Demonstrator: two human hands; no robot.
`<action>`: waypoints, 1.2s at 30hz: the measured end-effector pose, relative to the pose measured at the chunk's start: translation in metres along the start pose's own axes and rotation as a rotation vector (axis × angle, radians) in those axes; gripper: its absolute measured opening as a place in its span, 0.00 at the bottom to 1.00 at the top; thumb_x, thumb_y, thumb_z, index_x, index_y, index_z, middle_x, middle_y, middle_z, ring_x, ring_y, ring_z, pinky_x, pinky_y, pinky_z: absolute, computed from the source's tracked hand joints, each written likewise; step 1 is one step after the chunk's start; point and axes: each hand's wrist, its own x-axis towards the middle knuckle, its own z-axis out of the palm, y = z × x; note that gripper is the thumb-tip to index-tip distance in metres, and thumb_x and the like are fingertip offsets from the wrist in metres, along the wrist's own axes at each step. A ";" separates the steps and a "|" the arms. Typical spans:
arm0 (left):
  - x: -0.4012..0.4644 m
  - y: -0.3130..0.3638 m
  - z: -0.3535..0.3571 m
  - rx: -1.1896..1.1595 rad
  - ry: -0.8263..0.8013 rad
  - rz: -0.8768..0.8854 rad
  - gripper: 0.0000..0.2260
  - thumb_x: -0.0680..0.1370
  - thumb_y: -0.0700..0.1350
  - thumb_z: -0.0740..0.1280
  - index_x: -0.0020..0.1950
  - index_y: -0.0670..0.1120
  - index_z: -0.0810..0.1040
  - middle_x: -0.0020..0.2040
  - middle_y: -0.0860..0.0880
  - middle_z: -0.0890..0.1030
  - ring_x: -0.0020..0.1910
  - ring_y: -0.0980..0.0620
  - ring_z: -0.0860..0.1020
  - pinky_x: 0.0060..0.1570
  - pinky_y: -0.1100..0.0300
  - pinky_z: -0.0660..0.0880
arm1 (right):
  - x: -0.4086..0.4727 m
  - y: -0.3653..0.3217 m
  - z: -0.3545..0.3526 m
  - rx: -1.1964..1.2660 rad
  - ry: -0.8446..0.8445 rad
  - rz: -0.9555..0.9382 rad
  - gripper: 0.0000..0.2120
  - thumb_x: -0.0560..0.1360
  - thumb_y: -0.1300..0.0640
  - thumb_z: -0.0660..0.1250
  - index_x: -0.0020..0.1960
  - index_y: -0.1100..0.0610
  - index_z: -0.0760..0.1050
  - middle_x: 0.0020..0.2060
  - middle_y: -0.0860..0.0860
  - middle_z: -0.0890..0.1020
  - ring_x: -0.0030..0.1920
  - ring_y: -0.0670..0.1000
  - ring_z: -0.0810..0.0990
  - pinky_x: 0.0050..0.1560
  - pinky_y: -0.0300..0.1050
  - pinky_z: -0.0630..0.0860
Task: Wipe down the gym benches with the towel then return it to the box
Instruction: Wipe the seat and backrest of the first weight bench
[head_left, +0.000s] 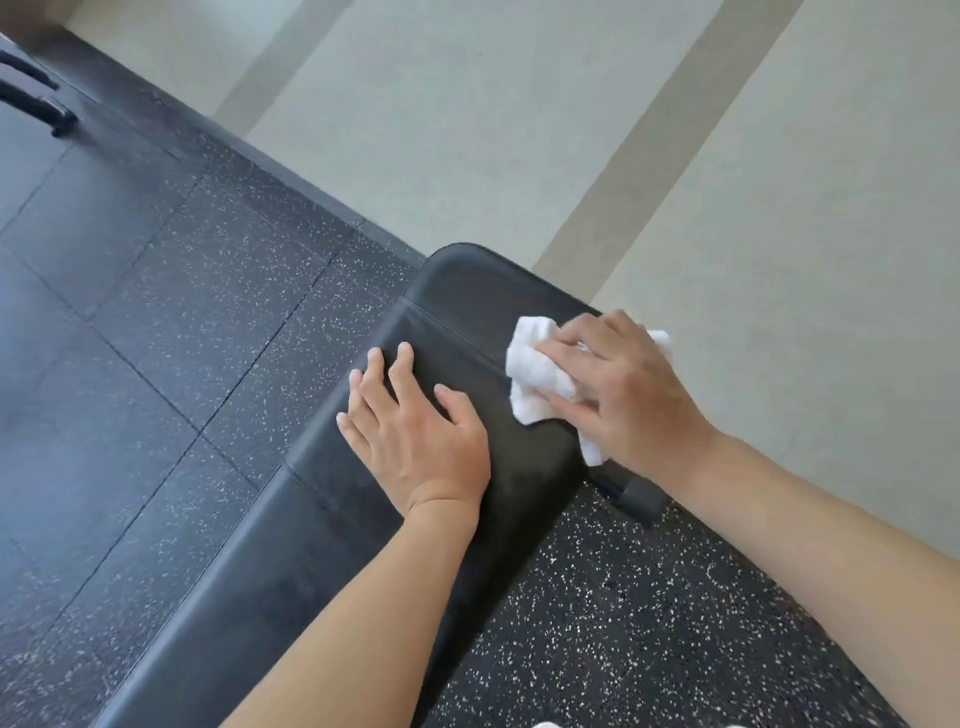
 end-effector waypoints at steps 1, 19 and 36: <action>0.000 0.000 0.000 -0.007 -0.005 -0.005 0.24 0.81 0.49 0.61 0.78 0.51 0.69 0.80 0.49 0.65 0.82 0.44 0.58 0.81 0.39 0.50 | -0.009 0.004 -0.005 0.009 -0.006 -0.001 0.17 0.78 0.55 0.72 0.66 0.58 0.81 0.55 0.53 0.81 0.51 0.58 0.74 0.54 0.56 0.75; 0.004 0.009 -0.007 0.028 -0.019 -0.038 0.27 0.77 0.51 0.57 0.76 0.49 0.72 0.80 0.45 0.67 0.81 0.40 0.61 0.79 0.36 0.54 | 0.156 -0.037 0.063 -0.075 -0.182 -0.098 0.18 0.79 0.49 0.59 0.61 0.57 0.80 0.58 0.55 0.78 0.56 0.59 0.75 0.54 0.54 0.71; -0.002 -0.003 -0.015 -0.237 -0.037 -0.021 0.16 0.79 0.43 0.67 0.67 0.44 0.74 0.79 0.46 0.69 0.83 0.42 0.59 0.81 0.38 0.50 | 0.103 -0.059 0.044 -0.091 -0.276 -0.167 0.16 0.85 0.47 0.58 0.65 0.54 0.77 0.63 0.52 0.76 0.58 0.56 0.71 0.57 0.51 0.71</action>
